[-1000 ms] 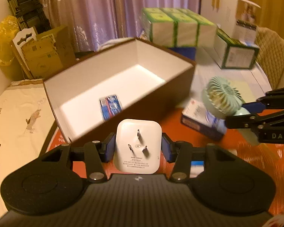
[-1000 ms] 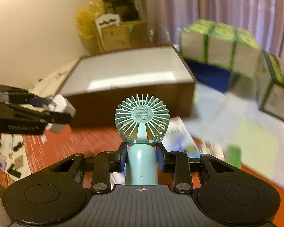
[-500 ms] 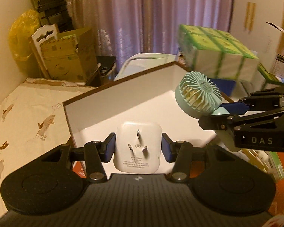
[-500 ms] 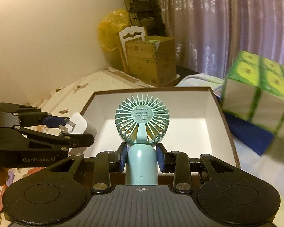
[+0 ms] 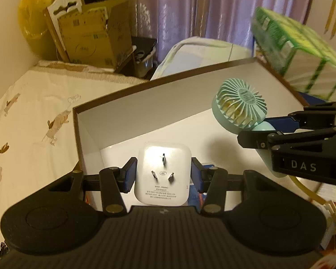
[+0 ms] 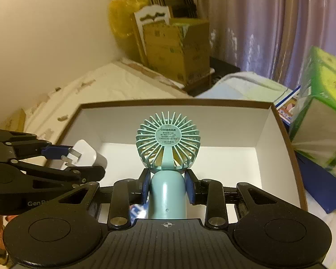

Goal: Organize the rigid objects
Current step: 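Lower and release the plug adapter and mint fan into the box with both grippers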

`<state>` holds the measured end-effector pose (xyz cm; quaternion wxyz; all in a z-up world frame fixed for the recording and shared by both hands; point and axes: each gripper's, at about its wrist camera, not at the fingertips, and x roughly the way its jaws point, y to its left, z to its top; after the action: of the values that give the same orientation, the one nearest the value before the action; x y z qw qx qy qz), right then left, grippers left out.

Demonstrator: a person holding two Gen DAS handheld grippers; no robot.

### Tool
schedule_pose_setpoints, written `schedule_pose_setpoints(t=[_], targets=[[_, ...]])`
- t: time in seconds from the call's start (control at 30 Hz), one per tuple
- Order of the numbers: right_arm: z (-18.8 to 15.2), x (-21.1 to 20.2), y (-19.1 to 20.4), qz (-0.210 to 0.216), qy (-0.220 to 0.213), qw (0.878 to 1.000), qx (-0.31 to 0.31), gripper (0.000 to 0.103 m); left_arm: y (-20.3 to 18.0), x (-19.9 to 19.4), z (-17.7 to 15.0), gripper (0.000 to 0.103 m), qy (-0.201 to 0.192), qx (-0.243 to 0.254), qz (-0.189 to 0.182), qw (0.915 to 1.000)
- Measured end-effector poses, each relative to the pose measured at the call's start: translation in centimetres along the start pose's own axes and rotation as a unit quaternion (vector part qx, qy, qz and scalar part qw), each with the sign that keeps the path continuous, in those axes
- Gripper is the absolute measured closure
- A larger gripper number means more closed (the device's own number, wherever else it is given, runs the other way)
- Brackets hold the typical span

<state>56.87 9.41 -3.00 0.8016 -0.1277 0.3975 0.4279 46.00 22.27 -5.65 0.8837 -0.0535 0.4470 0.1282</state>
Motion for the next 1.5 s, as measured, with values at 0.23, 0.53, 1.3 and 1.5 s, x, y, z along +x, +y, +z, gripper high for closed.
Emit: schedule_pose_setpoints(t=[0.23, 0.53, 1.3, 1.5], targets=[[0.5, 4.0, -1.2, -0.008, 0.042, 0.999, 0.006, 0.073, 0.3, 3.3, 0.8, 0.057, 0.026, -0.01, 0.002, 0.9996], [0.5, 6.6, -2.0, -0.021, 0.054, 0.998, 0.019, 0.073, 0.3, 5.9, 1.2, 0.057, 0.048, -0.001, 0.005, 0.9988], [-1.3, -0.1, -1.8, -0.007, 0.029, 0.999, 0.043, 0.042, -0.2, 0.6, 1.8, 0.039, -0.019, 0.026, 0.004, 0.9995], [-2.3, -4.4, -1.0, 0.005, -0.02, 0.998, 0.06, 0.042, 0.0, -3.0, 0.3, 0.039, -0.034, 0.018, 0.0, 0.9992]])
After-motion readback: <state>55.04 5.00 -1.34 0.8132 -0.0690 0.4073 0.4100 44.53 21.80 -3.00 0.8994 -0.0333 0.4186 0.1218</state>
